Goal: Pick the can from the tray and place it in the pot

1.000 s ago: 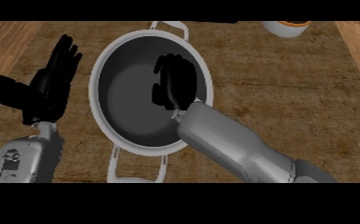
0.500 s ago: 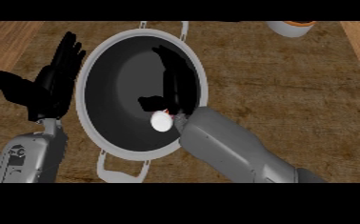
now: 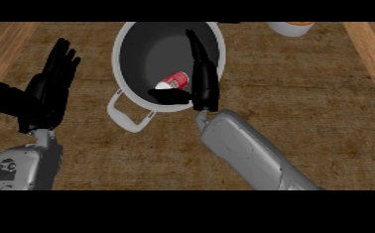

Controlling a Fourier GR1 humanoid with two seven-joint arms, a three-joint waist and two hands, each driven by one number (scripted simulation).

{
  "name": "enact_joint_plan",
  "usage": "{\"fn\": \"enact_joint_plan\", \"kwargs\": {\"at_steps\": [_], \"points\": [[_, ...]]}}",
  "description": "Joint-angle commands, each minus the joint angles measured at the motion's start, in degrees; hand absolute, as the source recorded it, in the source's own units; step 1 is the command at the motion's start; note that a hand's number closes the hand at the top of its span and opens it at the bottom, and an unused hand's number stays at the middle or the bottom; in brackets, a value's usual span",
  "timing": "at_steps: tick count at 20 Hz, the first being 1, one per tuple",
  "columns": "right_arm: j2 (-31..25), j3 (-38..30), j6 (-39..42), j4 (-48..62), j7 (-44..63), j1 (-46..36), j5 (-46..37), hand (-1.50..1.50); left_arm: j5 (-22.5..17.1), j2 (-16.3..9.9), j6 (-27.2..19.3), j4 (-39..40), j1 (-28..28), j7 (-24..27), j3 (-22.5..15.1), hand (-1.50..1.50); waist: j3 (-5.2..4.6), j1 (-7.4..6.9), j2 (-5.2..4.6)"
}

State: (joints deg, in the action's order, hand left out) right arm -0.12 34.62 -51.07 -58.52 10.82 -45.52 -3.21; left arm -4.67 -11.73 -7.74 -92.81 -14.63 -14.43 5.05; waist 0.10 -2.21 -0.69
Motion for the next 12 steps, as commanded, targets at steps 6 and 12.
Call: {"fn": "enact_joint_plan", "kwargs": {"at_steps": [6,12], "points": [[-3.9,-11.4,14.3,-1.6,-14.9,7.8,7.3,-1.50,-0.4,-1.2,0.5,1.0,-0.8,-0.6,2.6,0.00,-0.08,2.05,0.59],[-9.4,-11.7,20.8,-13.5,-8.7,15.4,4.7,-1.50,1.4,0.9,-0.6,-2.4,2.9,-1.2,0.9,0.00,-0.10,2.30,0.79]]}}
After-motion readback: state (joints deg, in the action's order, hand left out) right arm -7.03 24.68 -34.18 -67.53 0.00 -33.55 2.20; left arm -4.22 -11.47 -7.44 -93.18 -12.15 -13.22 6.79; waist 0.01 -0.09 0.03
